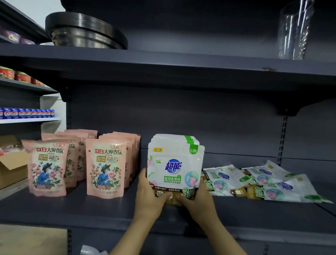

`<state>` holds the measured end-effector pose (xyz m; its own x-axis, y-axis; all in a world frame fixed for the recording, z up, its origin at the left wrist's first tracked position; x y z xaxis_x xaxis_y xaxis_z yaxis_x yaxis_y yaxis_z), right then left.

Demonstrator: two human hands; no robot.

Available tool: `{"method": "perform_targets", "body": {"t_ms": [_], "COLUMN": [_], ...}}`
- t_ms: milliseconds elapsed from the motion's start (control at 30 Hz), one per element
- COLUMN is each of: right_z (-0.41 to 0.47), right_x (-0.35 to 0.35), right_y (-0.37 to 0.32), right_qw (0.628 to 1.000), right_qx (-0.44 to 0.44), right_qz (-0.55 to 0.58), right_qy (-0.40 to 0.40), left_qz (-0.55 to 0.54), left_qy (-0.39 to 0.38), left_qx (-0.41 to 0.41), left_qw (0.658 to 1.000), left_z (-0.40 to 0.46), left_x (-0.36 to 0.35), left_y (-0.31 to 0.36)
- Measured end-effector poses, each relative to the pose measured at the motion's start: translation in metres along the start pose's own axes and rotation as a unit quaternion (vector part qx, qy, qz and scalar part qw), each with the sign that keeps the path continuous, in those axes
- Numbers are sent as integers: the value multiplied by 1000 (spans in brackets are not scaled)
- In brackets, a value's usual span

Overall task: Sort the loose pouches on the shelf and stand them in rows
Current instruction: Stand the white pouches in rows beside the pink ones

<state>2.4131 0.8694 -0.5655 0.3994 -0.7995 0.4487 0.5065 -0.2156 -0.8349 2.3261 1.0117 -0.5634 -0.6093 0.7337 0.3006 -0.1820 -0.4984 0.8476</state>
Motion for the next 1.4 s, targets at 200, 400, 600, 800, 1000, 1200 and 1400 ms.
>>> {"method": "perform_targets", "body": {"t_ms": [200,400,600,800,1000,1200,1400], "right_z": [0,-18,-38,-54,-44,-6,66], "right_x": [11,47,111,168,186,192,211], "right_y": [-4,-24,-39,-35,-16,10,15], "right_qw": [999,1000,995,988,987,985,978], "right_qx": [0,3,-23,-62,-63,-80,-101], "right_qz": [40,25,-91,-123,-129,-145,-179], "right_qy": [-21,-4,45,76,75,50,14], "left_qz": [54,132,147,132,153,165,198], "left_qy": [91,191,123,13,-64,-108,-141], "left_qx": [-26,-139,-241,-254,-176,-75,9], "left_qw": [994,963,952,958,970,977,970], "left_z": [-11,-22,-20,-5,18,56,135], "left_x": [7,8,-40,-98,-138,-174,-209], "left_y": [25,89,174,213,193,146,119]}}
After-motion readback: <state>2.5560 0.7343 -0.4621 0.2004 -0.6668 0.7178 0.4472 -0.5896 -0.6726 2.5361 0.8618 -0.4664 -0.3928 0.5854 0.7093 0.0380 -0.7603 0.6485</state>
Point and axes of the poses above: each hand's wrist, its own z-axis towards the middle knuckle, its own x-axis out of the back of the hand, y = z × x, the point moved 5 cm from there along z, towards the middle knuckle, and after that the axes turned 15 degrees about -y, right-handed, at the moved point
